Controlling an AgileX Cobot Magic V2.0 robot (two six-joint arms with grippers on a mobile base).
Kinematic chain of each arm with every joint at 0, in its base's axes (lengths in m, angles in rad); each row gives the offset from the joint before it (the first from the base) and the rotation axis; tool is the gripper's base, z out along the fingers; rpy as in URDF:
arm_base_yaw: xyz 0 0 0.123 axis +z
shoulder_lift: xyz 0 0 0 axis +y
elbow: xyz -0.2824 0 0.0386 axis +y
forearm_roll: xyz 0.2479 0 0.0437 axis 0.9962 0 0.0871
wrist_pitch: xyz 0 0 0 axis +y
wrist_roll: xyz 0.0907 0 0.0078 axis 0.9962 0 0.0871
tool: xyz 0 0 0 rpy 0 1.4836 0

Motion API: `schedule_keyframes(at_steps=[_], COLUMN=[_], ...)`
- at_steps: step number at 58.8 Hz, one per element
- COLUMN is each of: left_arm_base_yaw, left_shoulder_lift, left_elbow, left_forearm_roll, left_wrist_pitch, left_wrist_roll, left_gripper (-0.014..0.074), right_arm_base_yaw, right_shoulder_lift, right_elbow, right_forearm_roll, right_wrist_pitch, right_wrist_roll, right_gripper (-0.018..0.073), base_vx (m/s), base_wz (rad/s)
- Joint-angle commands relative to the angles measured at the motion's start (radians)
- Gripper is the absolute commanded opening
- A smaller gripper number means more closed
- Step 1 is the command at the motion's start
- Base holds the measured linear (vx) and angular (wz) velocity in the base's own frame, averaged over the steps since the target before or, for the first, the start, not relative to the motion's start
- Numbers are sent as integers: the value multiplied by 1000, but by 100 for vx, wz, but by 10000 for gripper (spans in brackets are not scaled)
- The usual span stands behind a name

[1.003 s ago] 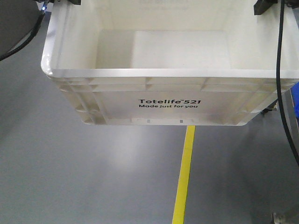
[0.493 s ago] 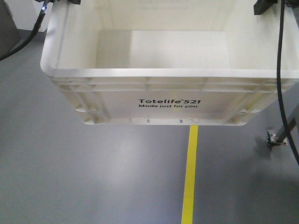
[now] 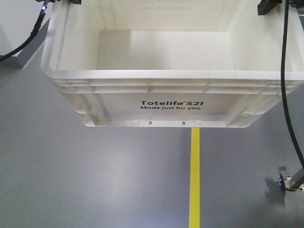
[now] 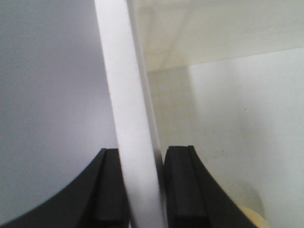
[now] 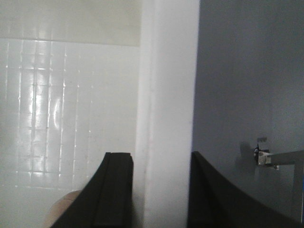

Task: Place moving items into box and shelve
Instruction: 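Keep holding the tote with both grippers while driving onward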

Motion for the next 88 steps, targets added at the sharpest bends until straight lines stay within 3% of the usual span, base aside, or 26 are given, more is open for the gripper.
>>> schedule_keyframes(at_steps=[1,88], left_arm_base_yaw=[13,13], left_shoulder_lift=[-65,-62], left_elbow=[-38,-38], left_forearm_roll=[133,133], left_wrist_pitch=[-81,-81], left_wrist_roll=[4,4], left_gripper=[2,2], right_arm_base_yaw=[-19,-19], right_shoulder_lift=[-64,-64], right_elbow=[-41,-41], right_forearm_roll=[-123,-125], right_wrist_pitch=[1,1], right_wrist_roll=[-13,-13], right_gripper=[-5,-5], base_vx=[65,62], base_wz=[-19,-35])
